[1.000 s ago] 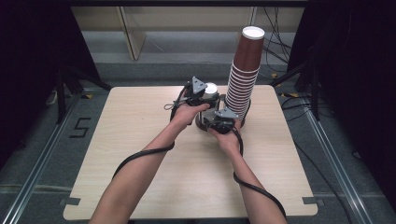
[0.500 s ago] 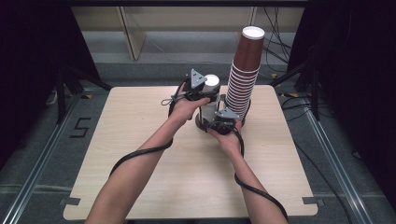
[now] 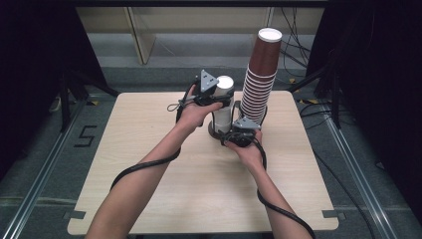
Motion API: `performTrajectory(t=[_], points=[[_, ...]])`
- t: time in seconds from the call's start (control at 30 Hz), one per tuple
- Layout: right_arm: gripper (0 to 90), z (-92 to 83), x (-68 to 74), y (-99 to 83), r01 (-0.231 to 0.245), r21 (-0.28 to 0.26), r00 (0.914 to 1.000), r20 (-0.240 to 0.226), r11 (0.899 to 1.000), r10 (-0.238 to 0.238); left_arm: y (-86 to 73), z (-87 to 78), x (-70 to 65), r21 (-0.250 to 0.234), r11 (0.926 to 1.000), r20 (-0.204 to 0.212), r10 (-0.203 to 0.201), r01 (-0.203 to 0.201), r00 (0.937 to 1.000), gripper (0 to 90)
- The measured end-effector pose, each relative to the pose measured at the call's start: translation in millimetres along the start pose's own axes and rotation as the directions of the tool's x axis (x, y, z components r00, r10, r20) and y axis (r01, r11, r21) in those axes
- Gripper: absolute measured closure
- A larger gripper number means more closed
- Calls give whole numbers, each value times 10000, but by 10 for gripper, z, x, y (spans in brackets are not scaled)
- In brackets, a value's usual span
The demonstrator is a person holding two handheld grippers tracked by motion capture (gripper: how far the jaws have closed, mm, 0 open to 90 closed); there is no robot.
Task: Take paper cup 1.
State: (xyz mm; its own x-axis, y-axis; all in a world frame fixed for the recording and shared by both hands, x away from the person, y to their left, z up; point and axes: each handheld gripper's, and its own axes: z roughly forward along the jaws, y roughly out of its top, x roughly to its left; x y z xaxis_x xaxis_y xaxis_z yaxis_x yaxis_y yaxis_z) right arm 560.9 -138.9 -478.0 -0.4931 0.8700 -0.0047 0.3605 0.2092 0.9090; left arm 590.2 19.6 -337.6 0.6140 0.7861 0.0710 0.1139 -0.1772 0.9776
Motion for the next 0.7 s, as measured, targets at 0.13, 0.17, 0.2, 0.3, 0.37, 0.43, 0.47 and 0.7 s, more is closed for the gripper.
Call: performTrajectory(t=[0.13,0.17,0.2,0.3,0.37,0.43,0.47,0.7], points=[[248,-176,-33,9,270,155,9992,-287,9995,-266,-14,-149,-13,112,9999,202,49,-52,9998,320],[248,-230,-41,11,278,261,9989,-390,9993,-268,-23,-189,-12,105,9999,238,63,-66,9997,319],[248,-284,-52,11,275,213,9989,-392,9994,-266,-34,-231,-12,140,9999,294,69,-73,9995,319],[248,-453,-96,8,350,122,9976,-609,9993,-342,-81,-359,-20,337,9991,412,249,-263,9988,319],[246,-567,-121,1,594,65,9960,-677,9982,-588,-114,-438,-33,548,9977,536,369,-398,9979,319],[243,-679,-116,-20,607,128,9948,-831,9981,-594,-141,-518,-54,715,9960,700,493,-543,9963,319],[241,-735,-107,-33,513,106,9953,-829,9986,-502,-155,-556,-61,776,9953,771,523,-583,9957,319],[238,-969,-123,-94,870,-165,9905,-1059,9961,-883,-257,-752,-98,905,9944,914,463,-546,9947,317]])
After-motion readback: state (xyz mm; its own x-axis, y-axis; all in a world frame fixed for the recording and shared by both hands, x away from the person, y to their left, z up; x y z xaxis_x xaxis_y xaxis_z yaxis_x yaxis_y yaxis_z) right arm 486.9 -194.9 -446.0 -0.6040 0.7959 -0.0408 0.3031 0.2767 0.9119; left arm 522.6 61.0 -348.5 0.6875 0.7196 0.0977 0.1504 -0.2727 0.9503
